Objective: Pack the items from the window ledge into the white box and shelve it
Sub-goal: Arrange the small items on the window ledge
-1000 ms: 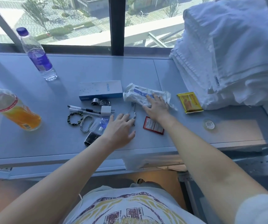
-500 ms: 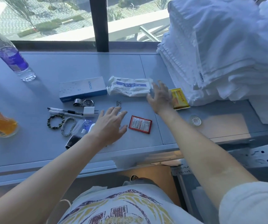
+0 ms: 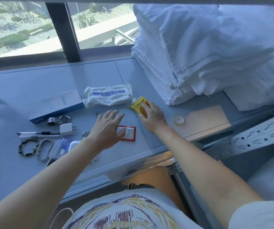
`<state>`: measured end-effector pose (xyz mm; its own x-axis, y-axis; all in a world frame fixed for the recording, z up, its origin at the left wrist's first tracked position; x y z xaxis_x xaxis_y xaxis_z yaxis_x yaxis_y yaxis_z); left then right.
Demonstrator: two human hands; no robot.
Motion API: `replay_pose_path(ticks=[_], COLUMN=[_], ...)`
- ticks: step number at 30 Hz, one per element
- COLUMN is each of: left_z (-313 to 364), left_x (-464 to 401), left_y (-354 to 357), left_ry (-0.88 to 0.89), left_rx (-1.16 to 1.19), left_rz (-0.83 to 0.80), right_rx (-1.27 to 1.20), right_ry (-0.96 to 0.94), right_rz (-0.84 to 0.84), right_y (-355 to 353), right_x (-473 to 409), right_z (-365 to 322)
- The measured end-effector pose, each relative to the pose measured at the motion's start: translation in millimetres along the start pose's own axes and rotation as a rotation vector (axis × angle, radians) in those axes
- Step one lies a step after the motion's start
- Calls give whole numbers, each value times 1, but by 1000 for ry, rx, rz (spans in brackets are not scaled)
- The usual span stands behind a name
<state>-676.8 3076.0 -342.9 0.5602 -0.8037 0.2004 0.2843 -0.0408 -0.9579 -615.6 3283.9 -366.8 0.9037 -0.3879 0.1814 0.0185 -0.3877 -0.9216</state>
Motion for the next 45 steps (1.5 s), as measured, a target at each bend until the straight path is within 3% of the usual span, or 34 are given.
replay_pose_path(ticks=[14, 21, 31, 37, 45], left_z=[-37, -40, 33, 44, 22], left_x=[40, 45, -4, -16, -3], left_y=[12, 17, 12, 31, 31], left_ry=[-60, -70, 140, 176, 163], left_rx=[-12, -5, -62, -170, -133], left_rz=[16, -14, -5, -20, 25], right_rx=[-28, 54, 43, 49, 69], right_ry=[-181, -66, 305, 253, 53], right_rz=[-22, 109, 179, 84, 17], right_y=[56, 19, -12, -4, 25], right_x=[24, 37, 78, 90, 77], right_z=[-97, -37, 87, 82, 8])
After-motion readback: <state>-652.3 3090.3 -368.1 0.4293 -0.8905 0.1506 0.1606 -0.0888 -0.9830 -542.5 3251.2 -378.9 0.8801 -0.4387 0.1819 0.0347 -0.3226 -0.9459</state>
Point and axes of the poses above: each hand's wrist, its own x-axis away from the middle knuckle, its own y-axis out of the palm, z = x × y, the point moved 5 cm from there along -x, towards the middle knuckle, and after that the axes turned 9 degrees about -z, right-handed, at the moved point
